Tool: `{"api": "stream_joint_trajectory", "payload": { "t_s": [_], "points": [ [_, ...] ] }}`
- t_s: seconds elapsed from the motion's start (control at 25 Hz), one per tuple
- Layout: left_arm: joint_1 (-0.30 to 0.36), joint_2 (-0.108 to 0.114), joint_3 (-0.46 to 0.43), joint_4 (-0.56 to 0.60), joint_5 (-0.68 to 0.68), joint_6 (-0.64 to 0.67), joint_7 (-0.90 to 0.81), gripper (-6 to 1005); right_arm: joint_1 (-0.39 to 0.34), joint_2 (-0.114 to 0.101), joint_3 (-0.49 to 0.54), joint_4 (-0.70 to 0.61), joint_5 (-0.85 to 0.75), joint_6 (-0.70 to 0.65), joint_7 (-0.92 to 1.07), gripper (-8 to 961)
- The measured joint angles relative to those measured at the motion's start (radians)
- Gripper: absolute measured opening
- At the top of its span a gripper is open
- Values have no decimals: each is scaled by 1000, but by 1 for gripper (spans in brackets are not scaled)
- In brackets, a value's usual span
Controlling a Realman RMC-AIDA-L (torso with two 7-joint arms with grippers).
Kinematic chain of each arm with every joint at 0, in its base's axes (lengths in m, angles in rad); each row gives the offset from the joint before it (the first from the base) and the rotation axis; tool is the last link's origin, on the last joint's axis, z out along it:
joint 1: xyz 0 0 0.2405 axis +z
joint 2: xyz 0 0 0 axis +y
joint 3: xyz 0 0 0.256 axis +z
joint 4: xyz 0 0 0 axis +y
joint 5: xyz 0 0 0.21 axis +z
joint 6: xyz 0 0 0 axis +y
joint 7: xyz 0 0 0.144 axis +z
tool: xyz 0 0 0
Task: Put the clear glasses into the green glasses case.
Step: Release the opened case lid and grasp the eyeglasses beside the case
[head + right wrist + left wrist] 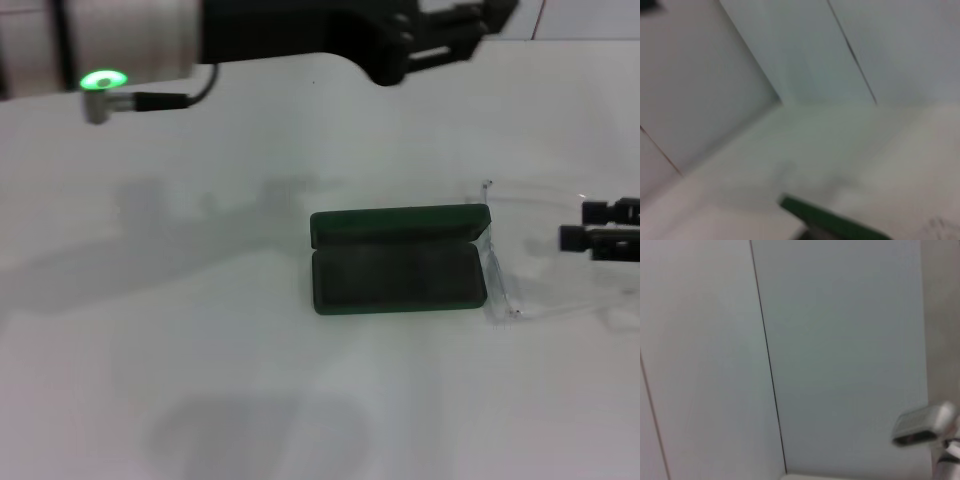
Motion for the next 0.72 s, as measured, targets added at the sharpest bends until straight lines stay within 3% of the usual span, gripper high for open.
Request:
{"api": "stream_joint_trajectory", "payload": {
  "t_s": [0.16, 0.32, 0.52, 0.72],
  "points": [
    [115, -1, -53, -19, -140, 23, 140, 502, 6, -8, -232, -254, -150, 110, 331, 734],
    [136, -1, -63, -50, -165, 35, 188, 502, 85, -7, -335, -411, -382, 58, 592, 714],
    [132, 0, -68, -82, -169, 36, 233, 502, 215, -2, -433, -419, -569, 31, 756, 706],
    [126, 0, -69, -116, -172, 37, 285, 502, 316, 3, -518, -305, -658, 112, 818, 705]
  ]
}}
